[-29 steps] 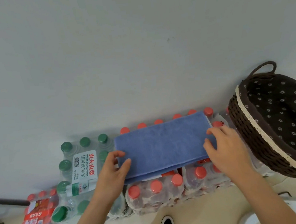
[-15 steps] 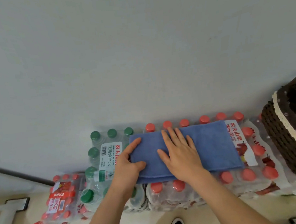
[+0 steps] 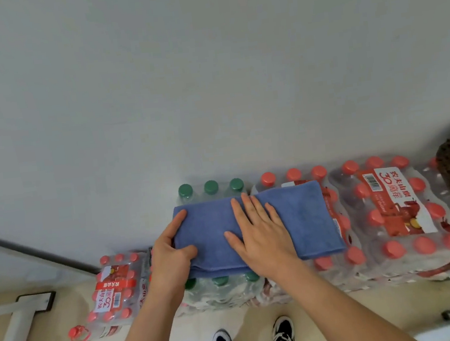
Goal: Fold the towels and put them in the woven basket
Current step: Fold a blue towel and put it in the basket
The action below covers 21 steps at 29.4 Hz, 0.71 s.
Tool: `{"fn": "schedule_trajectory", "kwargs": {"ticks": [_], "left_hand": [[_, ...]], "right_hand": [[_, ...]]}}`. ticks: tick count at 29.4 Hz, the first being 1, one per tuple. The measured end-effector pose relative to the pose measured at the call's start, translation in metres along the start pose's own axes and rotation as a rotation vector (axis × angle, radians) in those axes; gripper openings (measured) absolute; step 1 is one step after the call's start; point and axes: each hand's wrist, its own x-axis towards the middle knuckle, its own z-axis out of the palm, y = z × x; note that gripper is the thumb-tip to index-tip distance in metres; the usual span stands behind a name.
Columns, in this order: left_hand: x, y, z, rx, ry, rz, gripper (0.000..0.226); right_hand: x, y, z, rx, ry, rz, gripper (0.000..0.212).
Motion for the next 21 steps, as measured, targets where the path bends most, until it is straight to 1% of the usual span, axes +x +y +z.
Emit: {"fn": "schedule_trajectory", "kwargs": {"ticks": [2,3,5,6,7,8,9,10,11,12,13,14,15,16,18,21], "left_hand": [[-0.001,0.002,-0.008,0.023,-0.027,0.03,0.078],[-0.002,0.006,-0.011,0.035,-0.046,0.053,0.078],[-0.005,0.018,-0.014,0.057,-0.095,0.128,0.079],[-0.007,0.026,-0.012,0.074,-0.124,0.179,0.081],[-0.011,0.034,-0.009,0.097,-0.164,0.229,0.084],[-0.014,0.039,-0.003,0.114,-0.219,0.272,0.087],[-0.019,0.044,0.006,0.117,-0.304,0.301,0.09],[-0.023,0.046,0.017,0.116,-0.408,0.306,0.093],[-0.029,0.046,0.028,0.12,-0.525,0.285,0.095],[-0.036,0.046,0.04,0.137,-0.63,0.252,0.094],[-0.042,0.044,0.048,0.162,-0.697,0.233,0.089],[-0.045,0.04,0.054,0.186,-0.709,0.251,0.082],[-0.046,0.036,0.057,0.224,-0.664,0.309,0.074],[-0.044,0.03,0.056,0.279,-0.586,0.397,0.067],[-0.036,0.014,0.05,0.48,-0.454,0.592,0.062],[-0.028,-0.011,0.05,0.956,-0.355,0.808,0.078]], "right_hand": [[0.002,-0.009,-0.002,0.096,0.001,-0.034,0.074],[0.002,-0.013,-0.004,0.18,0.012,-0.021,0.072],[-0.004,-0.024,-0.015,0.46,0.096,0.089,0.058],[-0.007,-0.03,-0.025,0.688,0.135,0.203,0.049],[-0.01,-0.036,-0.039,0.989,0.13,0.342,0.041],[-0.012,-0.04,-0.052,1.336,0.079,0.458,0.032],[-0.013,-0.039,-0.06,1.625,-0.003,0.551,0.024],[-0.015,-0.035,-0.067,1.8,-0.073,0.58,0.021],[-0.016,-0.03,-0.072,1.856,-0.103,0.559,0.02],[-0.017,-0.025,-0.075,1.833,-0.106,0.534,0.016],[-0.018,-0.02,-0.076,1.777,-0.068,0.54,0.014],[-0.017,-0.013,-0.075,1.721,-0.018,0.562,0.015],[-0.015,-0.005,-0.073,1.664,0.019,0.584,0.015],[-0.013,0.003,-0.071,1.595,0.054,0.598,0.014],[-0.01,0.013,-0.066,1.386,0.095,0.613,0.016],[-0.011,0.025,-0.058,1.116,0.175,0.624,0.017]]}}
